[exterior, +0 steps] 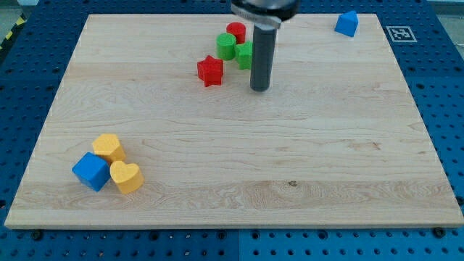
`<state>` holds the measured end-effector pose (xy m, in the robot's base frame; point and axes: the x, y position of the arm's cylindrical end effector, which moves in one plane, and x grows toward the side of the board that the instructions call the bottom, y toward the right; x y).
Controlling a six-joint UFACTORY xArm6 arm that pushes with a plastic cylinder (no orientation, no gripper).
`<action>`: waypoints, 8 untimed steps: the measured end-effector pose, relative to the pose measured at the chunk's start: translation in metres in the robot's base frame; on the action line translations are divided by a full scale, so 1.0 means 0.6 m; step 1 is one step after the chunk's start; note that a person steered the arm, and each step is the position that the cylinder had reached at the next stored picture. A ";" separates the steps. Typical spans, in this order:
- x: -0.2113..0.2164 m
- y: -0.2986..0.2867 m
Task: Move the red star towards the bottom
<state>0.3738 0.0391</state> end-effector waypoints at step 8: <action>0.025 -0.097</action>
<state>0.3890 -0.0194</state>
